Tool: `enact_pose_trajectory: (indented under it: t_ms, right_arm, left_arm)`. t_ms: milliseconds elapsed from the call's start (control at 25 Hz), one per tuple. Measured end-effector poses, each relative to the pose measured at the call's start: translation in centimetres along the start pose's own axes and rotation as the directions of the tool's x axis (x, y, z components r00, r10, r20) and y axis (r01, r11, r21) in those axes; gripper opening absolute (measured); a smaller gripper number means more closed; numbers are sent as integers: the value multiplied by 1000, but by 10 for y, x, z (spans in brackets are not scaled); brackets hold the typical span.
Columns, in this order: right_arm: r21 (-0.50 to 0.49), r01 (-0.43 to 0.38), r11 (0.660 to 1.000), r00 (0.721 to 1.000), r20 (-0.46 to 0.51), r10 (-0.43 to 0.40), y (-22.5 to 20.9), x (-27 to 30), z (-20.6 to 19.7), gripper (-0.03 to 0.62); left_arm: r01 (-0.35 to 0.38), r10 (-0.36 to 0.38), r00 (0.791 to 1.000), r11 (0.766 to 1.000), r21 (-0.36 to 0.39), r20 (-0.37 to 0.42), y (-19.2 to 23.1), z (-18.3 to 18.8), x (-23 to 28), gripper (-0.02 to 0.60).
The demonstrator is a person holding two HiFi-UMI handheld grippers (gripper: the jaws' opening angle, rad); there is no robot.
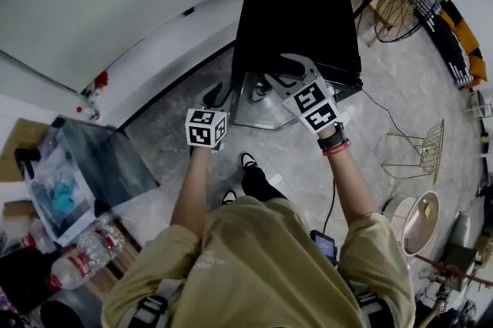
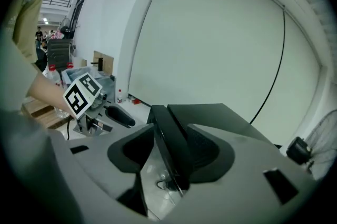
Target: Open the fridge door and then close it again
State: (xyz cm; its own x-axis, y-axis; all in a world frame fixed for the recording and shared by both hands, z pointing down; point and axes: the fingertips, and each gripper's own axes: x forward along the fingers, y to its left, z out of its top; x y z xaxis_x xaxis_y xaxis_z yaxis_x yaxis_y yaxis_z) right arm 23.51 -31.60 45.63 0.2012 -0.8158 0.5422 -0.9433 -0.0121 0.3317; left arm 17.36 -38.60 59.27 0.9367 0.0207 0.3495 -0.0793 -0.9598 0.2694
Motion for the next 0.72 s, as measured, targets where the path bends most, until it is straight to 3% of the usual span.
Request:
enact_pose_trajectory:
  t_ms: [320,560,720]
  right_arm:
    - [-237,-147,960,982,-151,113,2,24,-10,207]
    - [-291,-227,929,956,-249,156,5,38,-21,207]
    - [-282,-212,936,953,-274,133,4,43,-25,198]
  left_arm:
    - [11,-12,999,1000,-30,-39,13,-19,17,184]
    - [4,-6,999,999,-39,-48,19,-25,27,184]
    - [7,-10,998,999,-40,-59,22,-31,35,184]
